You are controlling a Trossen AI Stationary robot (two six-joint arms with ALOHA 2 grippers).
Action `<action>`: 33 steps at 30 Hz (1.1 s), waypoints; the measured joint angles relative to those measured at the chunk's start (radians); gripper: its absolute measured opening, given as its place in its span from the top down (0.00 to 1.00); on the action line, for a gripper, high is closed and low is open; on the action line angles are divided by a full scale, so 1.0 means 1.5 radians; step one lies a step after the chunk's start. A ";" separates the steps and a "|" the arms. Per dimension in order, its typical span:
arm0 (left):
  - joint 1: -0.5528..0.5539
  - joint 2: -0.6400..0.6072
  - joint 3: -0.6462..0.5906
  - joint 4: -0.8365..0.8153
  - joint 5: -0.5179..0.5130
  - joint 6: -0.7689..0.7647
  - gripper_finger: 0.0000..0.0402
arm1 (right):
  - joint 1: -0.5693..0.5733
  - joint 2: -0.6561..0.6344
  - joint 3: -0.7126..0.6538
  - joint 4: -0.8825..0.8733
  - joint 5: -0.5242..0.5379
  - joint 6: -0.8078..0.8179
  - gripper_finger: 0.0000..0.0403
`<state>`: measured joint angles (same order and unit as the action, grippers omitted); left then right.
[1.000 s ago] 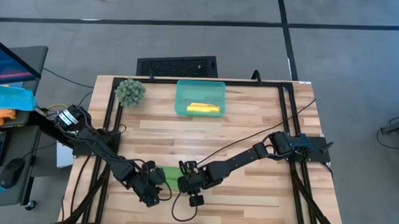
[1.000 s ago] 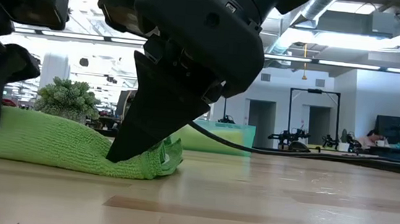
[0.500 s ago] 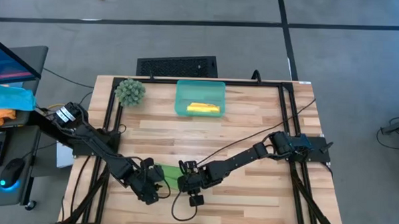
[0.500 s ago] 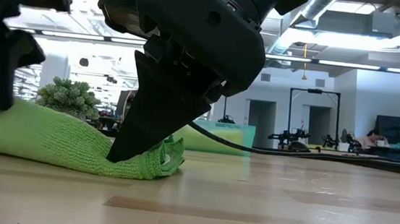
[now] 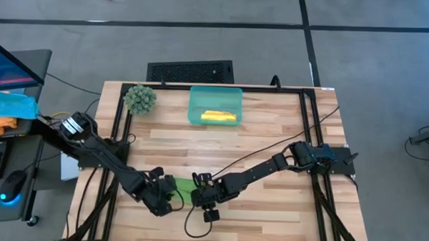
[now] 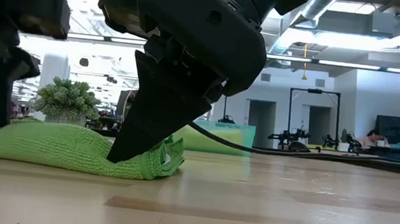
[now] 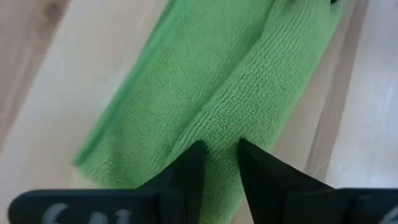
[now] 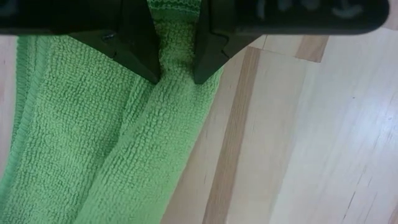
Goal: Roll microfiber towels into tight, uniform cylinder then place into a basket
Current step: Roll the green microfiber cloth
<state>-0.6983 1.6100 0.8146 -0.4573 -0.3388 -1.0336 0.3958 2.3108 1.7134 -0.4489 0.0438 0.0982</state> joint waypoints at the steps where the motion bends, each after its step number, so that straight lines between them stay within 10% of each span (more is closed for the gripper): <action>1: 0.000 0.007 0.000 0.003 0.005 0.000 0.78 | 0.000 0.000 0.000 -0.001 0.000 0.000 0.70; 33: -0.002 0.050 0.001 -0.011 0.026 -0.120 0.81 | 0.005 -0.061 -0.002 -0.168 0.065 -0.013 0.70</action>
<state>-0.7006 1.6852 0.8159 -0.4740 -0.2993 -1.2133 0.4032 2.2190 1.7104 -0.7008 0.1413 0.0784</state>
